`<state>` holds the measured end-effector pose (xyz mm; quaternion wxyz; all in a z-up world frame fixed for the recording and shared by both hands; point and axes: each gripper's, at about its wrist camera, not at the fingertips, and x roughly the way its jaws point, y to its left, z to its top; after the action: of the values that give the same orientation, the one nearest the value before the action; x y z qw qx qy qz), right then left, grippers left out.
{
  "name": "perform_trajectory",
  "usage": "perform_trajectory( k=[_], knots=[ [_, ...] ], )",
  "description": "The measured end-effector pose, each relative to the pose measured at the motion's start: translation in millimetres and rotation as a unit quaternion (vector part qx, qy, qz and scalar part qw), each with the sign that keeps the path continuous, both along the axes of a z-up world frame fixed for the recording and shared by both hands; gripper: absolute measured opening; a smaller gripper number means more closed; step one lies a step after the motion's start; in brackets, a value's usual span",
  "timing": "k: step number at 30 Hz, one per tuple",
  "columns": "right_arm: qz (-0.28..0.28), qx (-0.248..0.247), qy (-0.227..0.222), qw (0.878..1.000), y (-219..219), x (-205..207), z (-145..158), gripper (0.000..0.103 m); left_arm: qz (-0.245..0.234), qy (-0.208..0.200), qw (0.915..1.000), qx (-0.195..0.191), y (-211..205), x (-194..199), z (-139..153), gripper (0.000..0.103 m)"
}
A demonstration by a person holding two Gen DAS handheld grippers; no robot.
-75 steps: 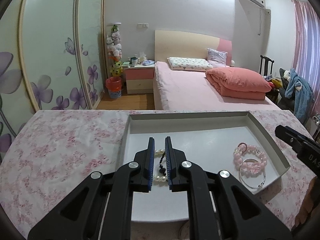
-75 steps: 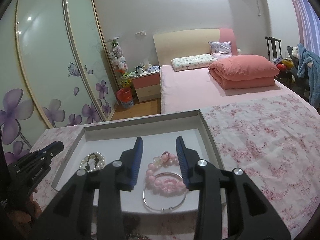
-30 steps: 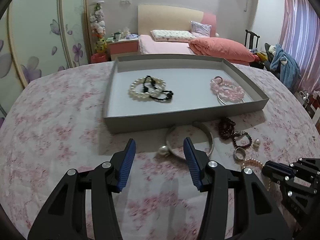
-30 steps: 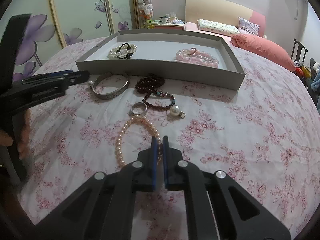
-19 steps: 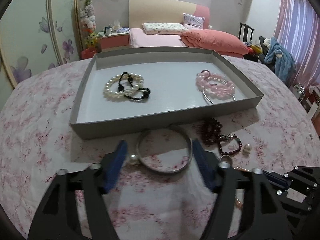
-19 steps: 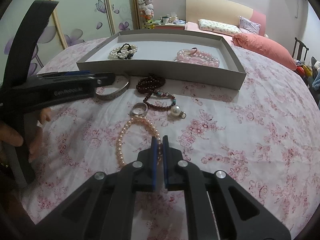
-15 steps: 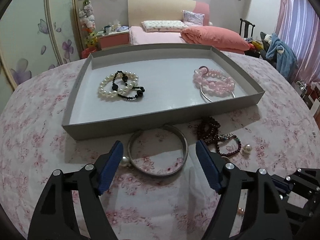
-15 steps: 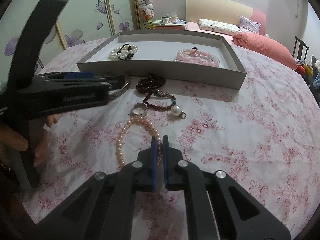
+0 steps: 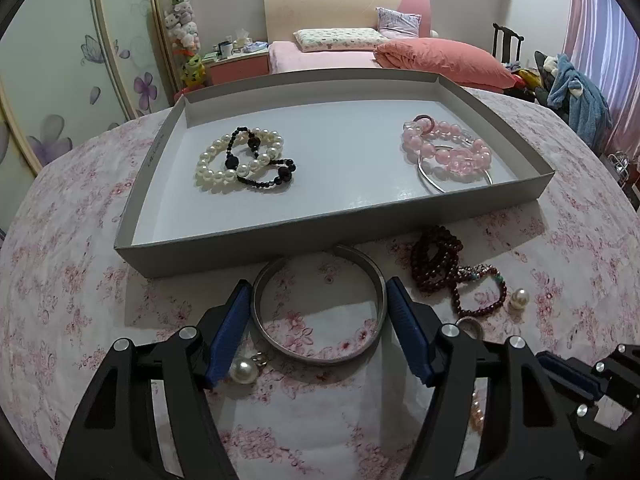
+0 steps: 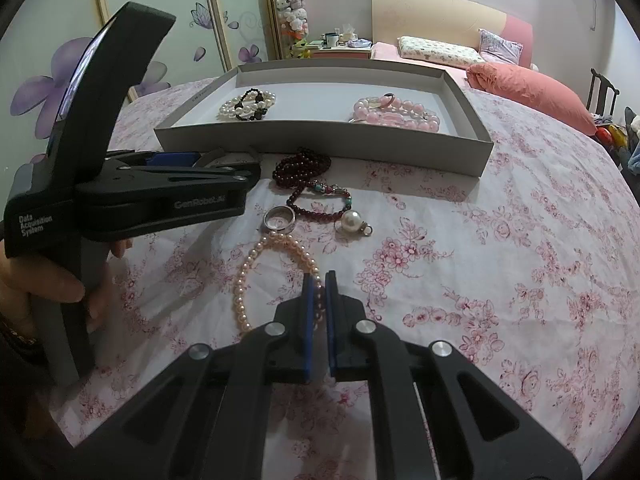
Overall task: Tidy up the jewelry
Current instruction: 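Lift the silver open cuff with the left tool while the right tool holds the pink pearl bracelet, then carry the silver cuff and pink pearl bracelet over the grey tray with both tools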
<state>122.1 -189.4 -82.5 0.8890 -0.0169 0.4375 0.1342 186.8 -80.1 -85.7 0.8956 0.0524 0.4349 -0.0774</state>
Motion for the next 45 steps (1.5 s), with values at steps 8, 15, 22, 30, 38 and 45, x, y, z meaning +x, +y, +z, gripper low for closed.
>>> perform_trajectory(
  k=[8,15,22,30,38,45],
  knots=[
    [0.0,-0.004,-0.001,1.0,0.2,0.0,0.3,0.007,0.001,0.001,1.0,0.003,14.9,-3.1,-0.1,0.069],
    [0.001,-0.009,-0.001,1.0,1.1,-0.1,0.0,0.007,0.001,0.001,1.0,0.002,15.0,-2.6,-1.4,0.07],
    [-0.004,0.014,0.002,1.0,-3.3,0.3,1.5,0.006,0.001,-0.001,1.0,-0.003,16.2,-4.4,-0.5,0.068],
    [-0.005,0.044,-0.041,0.998,-8.4,-3.9,25.1,0.006,-0.002,-0.035,0.9991,-0.024,22.2,-15.2,12.1,0.068],
    [-0.003,0.068,-0.079,0.995,-8.0,-6.6,48.7,0.006,0.005,-0.089,0.9946,-0.055,33.9,-32.8,33.1,0.068],
    [-0.005,0.08,-0.094,0.992,-7.0,-9.3,55.5,0.006,0.014,-0.124,0.9903,-0.061,42.6,-50.8,47.4,0.068]
  ],
)
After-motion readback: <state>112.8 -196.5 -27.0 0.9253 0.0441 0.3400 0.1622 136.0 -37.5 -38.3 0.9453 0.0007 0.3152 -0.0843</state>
